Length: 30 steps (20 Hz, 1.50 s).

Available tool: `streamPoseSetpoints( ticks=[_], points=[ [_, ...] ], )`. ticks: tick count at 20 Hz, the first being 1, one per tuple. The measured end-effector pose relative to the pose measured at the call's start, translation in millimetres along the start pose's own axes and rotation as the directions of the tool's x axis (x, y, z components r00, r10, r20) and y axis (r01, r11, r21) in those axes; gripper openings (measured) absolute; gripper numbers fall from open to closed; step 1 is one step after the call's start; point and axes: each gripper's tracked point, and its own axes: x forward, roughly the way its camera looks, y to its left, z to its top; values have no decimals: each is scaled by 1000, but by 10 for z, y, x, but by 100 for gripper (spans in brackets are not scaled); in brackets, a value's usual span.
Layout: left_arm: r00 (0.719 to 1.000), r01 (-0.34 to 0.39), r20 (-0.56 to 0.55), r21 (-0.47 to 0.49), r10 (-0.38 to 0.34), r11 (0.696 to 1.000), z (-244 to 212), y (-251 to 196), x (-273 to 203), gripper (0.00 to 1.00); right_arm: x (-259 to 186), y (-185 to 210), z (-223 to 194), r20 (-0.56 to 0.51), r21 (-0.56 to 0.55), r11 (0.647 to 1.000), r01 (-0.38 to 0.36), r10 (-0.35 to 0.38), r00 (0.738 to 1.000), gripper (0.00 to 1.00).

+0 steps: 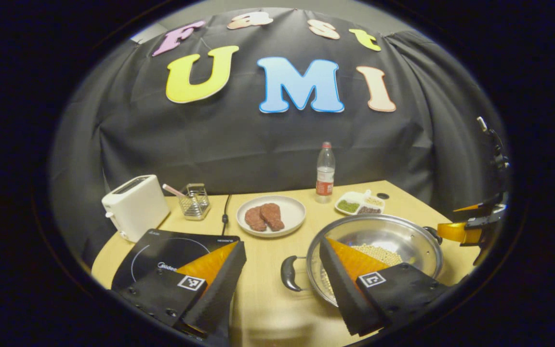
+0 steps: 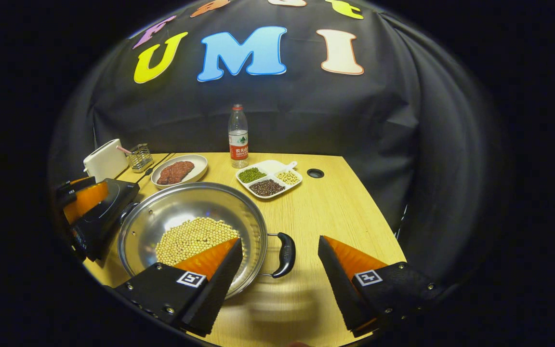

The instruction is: First push the handle of the pot to place it horizontally, then grasp the pot with both hands and set it on the induction cooktop.

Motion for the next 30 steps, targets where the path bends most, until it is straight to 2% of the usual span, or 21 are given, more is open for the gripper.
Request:
streamPoseSetpoints(
  ticks=[5, 6, 7, 8, 9, 10, 11, 12, 13, 14, 16, 17, 18, 20, 22, 23, 25, 30],
  points=[
    [995, 10, -102, -15, -12, 1000, -328, -49, 249, 100, 168, 49, -71, -39, 24, 1000, -13, 14, 999, 96],
    [993, 8, -118, -14, -10, 1000, -375, -45, 317, 94, 207, 55, -98, -49, 35, 999, -15, 17, 999, 96],
    [991, 5, -136, -14, -7, 1000, -438, -45, 364, 100, 253, 59, -118, -61, 46, 999, -16, 18, 998, 96],
    [988, 7, -152, -20, -10, 1000, -496, -52, 400, 100, 299, 60, -151, -75, 57, 998, -16, 20, 997, 96],
    [986, 6, -166, -28, -11, 1000, -541, -59, 436, 94, 341, 55, -182, -91, 67, 998, -16, 23, 996, 96],
    [983, 6, -181, -37, -13, 999, -599, -70, 463, 100, 369, 69, -215, -104, 77, 997, -21, 29, 994, 96],
    [981, 2, -196, -44, -10, 999, -652, -62, 492, 100, 406, 78, -243, -119, 85, 996, -26, 36, 992, 97],
    [978, -2, -208, -49, -9, 999, -699, -60, 514, 94, 443, 90, -278, -133, 92, 995, -32, 44, 990, 98],
    [976, -5, -218, -54, -7, 999, -738, -62, 546, 100, 461, 97, -304, -145, 94, 995, -34, 48, 988, 98],
    [974, -8, -227, -55, -5, 998, -774, -61, 570, 100, 479, 110, -324, -154, 95, 995, -40, 54, 987, 98],
    [970, -2, -243, -60, -13, 998, -805, -79, 579, 99, 511, 102, -337, -157, 95, 995, -34, 49, 986, 90],
    [970, 1, -242, -64, -16, 998, -816, -103, 613, 92, 526, 100, -332, -160, 96, 995, -34, 49, 986, 84],
    [970, 3, -243, -63, -18, 998, -825, -109, 622, 95, 513, 89, -351, -168, 95, 995, -24, 39, 985, 84],
    [971, 15, -239, -62, -29, 998, -817, -153, 636, 88, 528, 52, -342, -169, 109, 994, -19, 37, 985, 59],
    [971, 24, -235, -60, -37, 998, -804, -203, 643, 81, 540, 64, -366, -175, 134, 991, -22, 45, 984, 62],
    [970, 20, -240, -53, -32, 998, -813, -195, 674, 71, 521, 71, -347, -179, 136, 990, -23, 48, 983, 58],
    [969, 12, -245, -41, -22, 999, -805, -188, 662, 70, 548, 78, -358, -176, 121, 992, -24, 45, 983, 54],
    [970, -1, -242, -45, -10, 999, -772, -171, 616, 66, 486, 118, -353, -187, 104, 993, -46, 65, 980, 54]
  ],
)
